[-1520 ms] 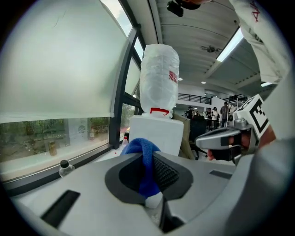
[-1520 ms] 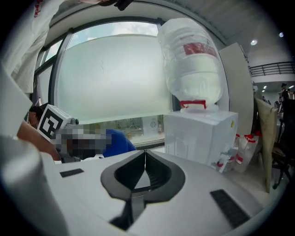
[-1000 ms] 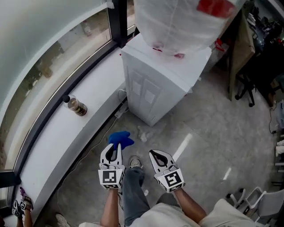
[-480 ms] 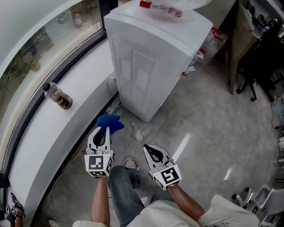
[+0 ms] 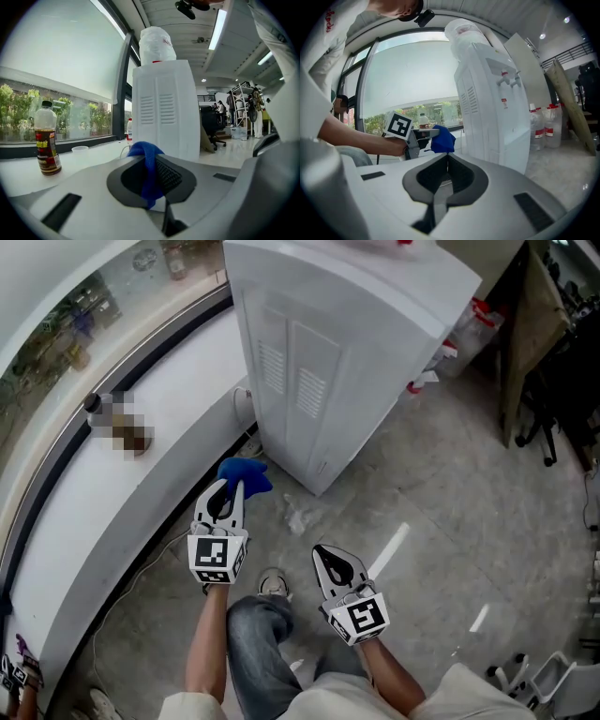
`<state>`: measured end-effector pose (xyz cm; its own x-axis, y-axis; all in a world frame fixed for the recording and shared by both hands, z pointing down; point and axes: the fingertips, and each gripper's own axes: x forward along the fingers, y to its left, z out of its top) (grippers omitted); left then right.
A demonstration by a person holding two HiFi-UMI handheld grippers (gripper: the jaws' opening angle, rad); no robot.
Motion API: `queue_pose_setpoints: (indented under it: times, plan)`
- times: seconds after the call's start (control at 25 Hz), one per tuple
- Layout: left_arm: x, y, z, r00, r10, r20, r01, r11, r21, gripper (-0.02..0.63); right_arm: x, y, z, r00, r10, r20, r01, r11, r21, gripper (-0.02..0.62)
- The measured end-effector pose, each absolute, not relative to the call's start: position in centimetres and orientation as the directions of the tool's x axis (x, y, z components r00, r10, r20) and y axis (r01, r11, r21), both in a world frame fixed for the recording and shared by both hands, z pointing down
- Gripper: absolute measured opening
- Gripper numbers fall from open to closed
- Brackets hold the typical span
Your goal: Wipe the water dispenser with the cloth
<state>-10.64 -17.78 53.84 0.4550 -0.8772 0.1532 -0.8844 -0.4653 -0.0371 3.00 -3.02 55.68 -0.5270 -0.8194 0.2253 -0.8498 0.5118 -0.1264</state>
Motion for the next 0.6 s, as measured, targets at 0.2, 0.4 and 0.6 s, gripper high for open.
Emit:
queue_pose_setpoints:
  times: [0.2, 0.4, 0.6]
  plan:
    - [-9.4, -21.3, 57.0, 0.475, -0.86, 0.187, -0.873, -0.488, -0.023, 0.037, 4.7, -2.9, 57.7, -0.513, -0.817, 0.264, -0.857, 0.501, -0.118, 0.015]
    - [-8.7, -24.8, 59.6, 0.478, -0.848, 0.228, -0.856, -0.508, -0.092, 0.037, 6.3, -2.9, 59.3, -0.493, -0.818, 0.298, -0.869, 0.481, -0.117, 0.015]
    - [-8.4, -28.1, 60.1, 0.474, -0.846, 0.245, -0.843, -0.516, -0.15, 0.037, 6.8, -3.0, 60.0, -0.508, -0.801, 0.317, -0.858, 0.5, -0.112, 0.015]
